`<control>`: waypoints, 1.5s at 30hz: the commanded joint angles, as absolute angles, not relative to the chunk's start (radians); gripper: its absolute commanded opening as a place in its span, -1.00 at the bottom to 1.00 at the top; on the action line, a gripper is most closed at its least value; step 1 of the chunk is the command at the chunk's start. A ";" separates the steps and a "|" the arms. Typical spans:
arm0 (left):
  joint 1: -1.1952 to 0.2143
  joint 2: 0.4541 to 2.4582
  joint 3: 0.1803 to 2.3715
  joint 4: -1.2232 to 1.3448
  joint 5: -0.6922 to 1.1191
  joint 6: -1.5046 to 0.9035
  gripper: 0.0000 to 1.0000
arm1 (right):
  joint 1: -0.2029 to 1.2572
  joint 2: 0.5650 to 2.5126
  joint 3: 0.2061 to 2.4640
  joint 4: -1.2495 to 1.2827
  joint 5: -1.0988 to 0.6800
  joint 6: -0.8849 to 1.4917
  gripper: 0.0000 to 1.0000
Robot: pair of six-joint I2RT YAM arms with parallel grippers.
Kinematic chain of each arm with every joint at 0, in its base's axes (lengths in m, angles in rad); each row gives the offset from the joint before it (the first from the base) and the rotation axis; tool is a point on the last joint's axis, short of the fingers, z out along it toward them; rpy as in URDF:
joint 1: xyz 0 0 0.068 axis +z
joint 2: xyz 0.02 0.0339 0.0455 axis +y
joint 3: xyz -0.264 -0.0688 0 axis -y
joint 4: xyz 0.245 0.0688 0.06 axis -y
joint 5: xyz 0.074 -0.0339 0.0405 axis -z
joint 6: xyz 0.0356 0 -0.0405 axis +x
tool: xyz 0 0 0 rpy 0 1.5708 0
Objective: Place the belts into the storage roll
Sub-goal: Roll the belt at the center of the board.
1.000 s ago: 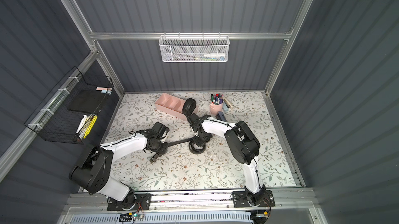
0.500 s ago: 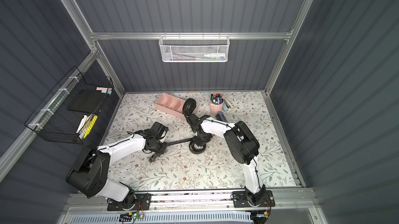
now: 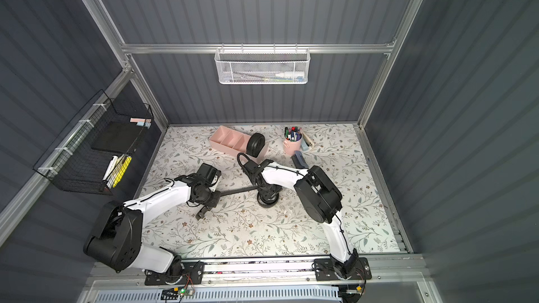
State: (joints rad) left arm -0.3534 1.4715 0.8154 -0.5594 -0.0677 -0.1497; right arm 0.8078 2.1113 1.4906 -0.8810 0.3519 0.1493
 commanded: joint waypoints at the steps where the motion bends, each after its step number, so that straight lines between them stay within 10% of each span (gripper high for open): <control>1: -0.318 1.443 0.821 -0.699 -0.168 -0.142 -0.84 | 0.754 2.239 1.382 -1.002 0.437 0.157 -0.54; 8: -0.365 1.438 0.831 -0.705 -0.145 -0.170 -0.82 | 0.696 2.197 1.423 -1.003 0.276 0.201 -0.77; 21: -0.882 1.591 0.891 -0.595 -0.154 -0.530 -0.73 | 0.681 2.279 1.631 -1.097 0.129 0.366 -0.84; 33: -1.043 1.799 1.028 -0.106 0.259 -0.641 0.31 | 0.708 2.274 1.658 -1.077 0.020 0.370 -0.87; 45: -0.919 1.313 0.817 -0.349 0.184 -0.552 0.54 | 0.709 2.250 1.611 -1.011 -0.060 0.400 -0.87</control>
